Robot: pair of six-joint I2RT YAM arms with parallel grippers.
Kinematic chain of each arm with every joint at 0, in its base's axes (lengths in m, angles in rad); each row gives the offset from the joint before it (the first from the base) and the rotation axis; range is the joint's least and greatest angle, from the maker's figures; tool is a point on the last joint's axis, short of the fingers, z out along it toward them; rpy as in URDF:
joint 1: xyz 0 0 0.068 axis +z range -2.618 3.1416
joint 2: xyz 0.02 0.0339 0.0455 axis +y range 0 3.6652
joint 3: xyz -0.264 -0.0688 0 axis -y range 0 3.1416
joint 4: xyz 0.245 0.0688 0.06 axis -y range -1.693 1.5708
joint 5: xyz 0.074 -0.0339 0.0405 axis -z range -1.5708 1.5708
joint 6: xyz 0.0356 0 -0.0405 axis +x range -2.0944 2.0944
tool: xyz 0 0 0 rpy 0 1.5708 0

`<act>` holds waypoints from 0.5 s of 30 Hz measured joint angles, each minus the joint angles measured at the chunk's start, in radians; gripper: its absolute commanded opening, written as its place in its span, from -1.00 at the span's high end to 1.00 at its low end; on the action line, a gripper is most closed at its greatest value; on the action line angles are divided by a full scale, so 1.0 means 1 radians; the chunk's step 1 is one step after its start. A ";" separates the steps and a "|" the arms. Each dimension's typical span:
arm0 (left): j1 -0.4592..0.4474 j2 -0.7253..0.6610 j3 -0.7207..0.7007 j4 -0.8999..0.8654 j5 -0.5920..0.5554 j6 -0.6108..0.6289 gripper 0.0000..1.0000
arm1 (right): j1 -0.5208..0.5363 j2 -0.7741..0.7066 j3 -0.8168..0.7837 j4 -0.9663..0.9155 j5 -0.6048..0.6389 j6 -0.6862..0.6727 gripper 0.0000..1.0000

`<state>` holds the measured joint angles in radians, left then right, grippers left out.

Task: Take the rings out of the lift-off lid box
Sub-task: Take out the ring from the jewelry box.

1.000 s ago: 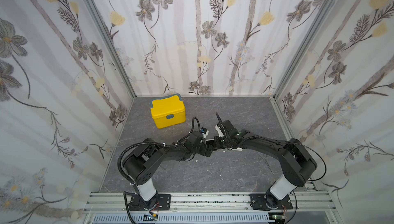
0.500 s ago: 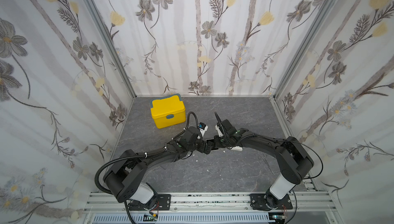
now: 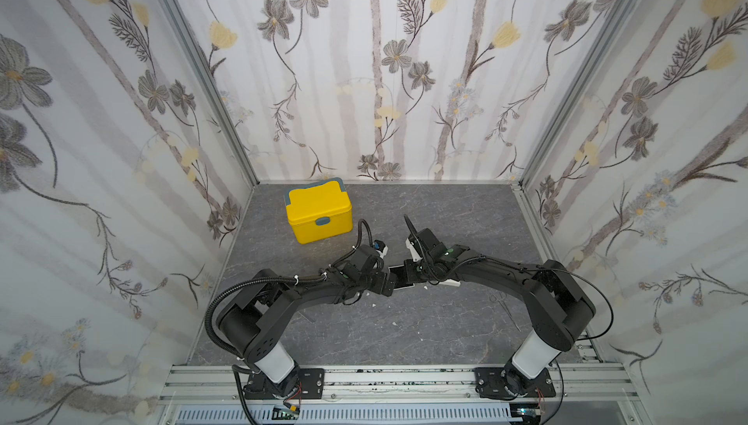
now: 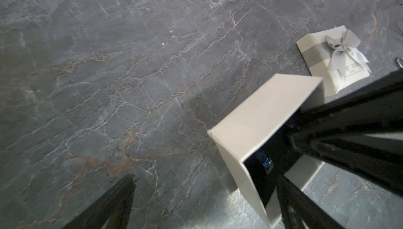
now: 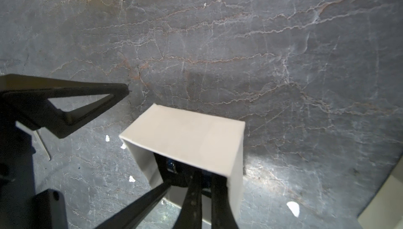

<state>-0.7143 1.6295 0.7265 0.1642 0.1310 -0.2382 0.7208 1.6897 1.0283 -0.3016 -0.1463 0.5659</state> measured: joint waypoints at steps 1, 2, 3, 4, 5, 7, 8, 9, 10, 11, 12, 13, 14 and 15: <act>0.000 0.003 0.001 0.005 -0.001 -0.001 -1.00 | 0.002 -0.001 -0.002 0.000 -0.001 -0.002 1.00; 0.000 0.005 0.003 0.005 0.000 -0.001 -1.00 | 0.003 -0.001 -0.002 0.000 -0.001 -0.002 1.00; 0.000 0.006 0.003 0.005 0.000 -0.002 -1.00 | 0.003 -0.001 -0.003 -0.001 -0.001 -0.002 1.00; 0.000 0.005 0.003 0.006 0.000 -0.002 -1.00 | 0.003 -0.001 -0.004 0.000 -0.001 -0.002 1.00; 0.000 0.004 0.003 0.006 0.000 -0.001 -1.00 | 0.003 -0.001 -0.004 -0.001 -0.001 -0.002 1.00; 0.002 -0.004 0.003 0.006 0.000 -0.001 -1.00 | 0.005 -0.001 -0.006 0.000 -0.001 -0.002 1.00; 0.004 -0.012 0.003 0.008 0.000 -0.001 -1.00 | 0.005 -0.001 -0.006 -0.001 -0.001 -0.003 1.00; 0.006 -0.020 0.002 0.013 0.000 -0.001 -1.00 | 0.005 0.000 -0.006 0.000 -0.001 -0.003 1.00; 0.010 -0.027 0.002 0.021 0.000 -0.001 -1.00 | 0.005 0.000 -0.006 0.000 -0.001 -0.003 1.00; 0.013 -0.032 0.000 0.029 0.000 -0.001 -1.00 | 0.005 0.000 -0.007 0.000 -0.001 -0.003 1.00; 0.017 -0.034 -0.001 0.036 0.000 -0.001 -1.00 | 0.005 0.001 -0.007 0.000 -0.001 -0.007 1.00; 0.021 -0.033 -0.002 0.042 0.000 -0.002 -1.00 | 0.005 0.002 -0.007 0.000 -0.001 -0.008 1.00; 0.025 -0.031 -0.003 0.042 0.000 -0.002 -1.00 | 0.005 0.004 -0.007 0.000 -0.003 -0.010 1.00; 0.029 -0.027 -0.003 0.045 0.000 -0.002 -1.00 | 0.006 0.006 -0.007 0.000 -0.003 -0.010 1.00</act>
<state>-0.6857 1.6024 0.7238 0.2092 0.1314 -0.2401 0.7265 1.6955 1.0210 -0.3016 -0.1497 0.5564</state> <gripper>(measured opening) 0.995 0.060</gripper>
